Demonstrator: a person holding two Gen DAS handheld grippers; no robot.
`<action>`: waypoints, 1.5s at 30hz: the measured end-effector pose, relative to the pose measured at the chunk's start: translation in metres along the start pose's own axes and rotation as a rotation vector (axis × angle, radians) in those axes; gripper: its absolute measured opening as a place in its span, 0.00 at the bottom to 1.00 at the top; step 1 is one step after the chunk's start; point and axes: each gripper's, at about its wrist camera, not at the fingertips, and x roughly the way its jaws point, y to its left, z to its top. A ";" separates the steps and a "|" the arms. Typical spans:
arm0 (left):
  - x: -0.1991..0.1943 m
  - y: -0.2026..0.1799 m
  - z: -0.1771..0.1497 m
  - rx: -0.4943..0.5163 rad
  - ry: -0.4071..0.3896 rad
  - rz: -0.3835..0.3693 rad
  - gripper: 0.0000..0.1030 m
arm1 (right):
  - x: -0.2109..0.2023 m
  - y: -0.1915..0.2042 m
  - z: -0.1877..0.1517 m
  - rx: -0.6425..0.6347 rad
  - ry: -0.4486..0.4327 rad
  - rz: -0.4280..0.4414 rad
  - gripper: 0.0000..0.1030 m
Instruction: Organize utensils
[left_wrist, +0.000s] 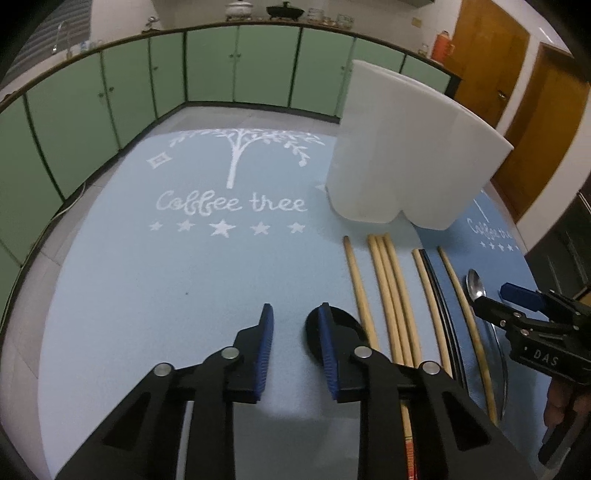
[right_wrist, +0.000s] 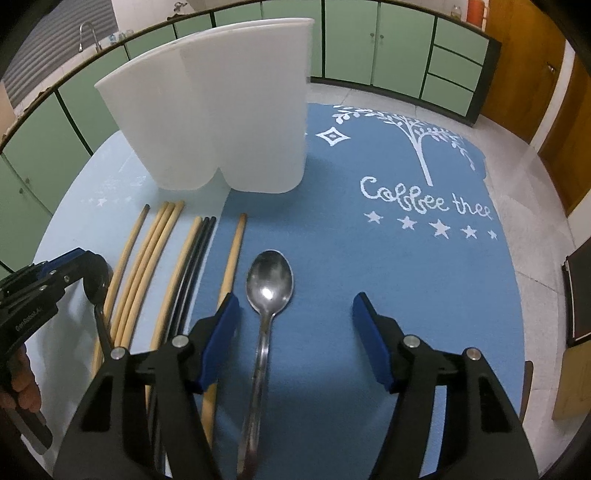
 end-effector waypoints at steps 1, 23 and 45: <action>-0.002 -0.001 0.000 -0.010 0.006 -0.010 0.25 | -0.001 -0.001 0.000 0.004 -0.002 0.001 0.61; -0.017 -0.029 -0.033 -0.022 0.117 -0.010 0.68 | -0.013 -0.003 -0.011 0.017 -0.016 0.011 0.61; -0.015 -0.013 -0.008 -0.055 0.076 0.050 0.70 | -0.012 0.003 -0.012 0.005 -0.019 0.000 0.62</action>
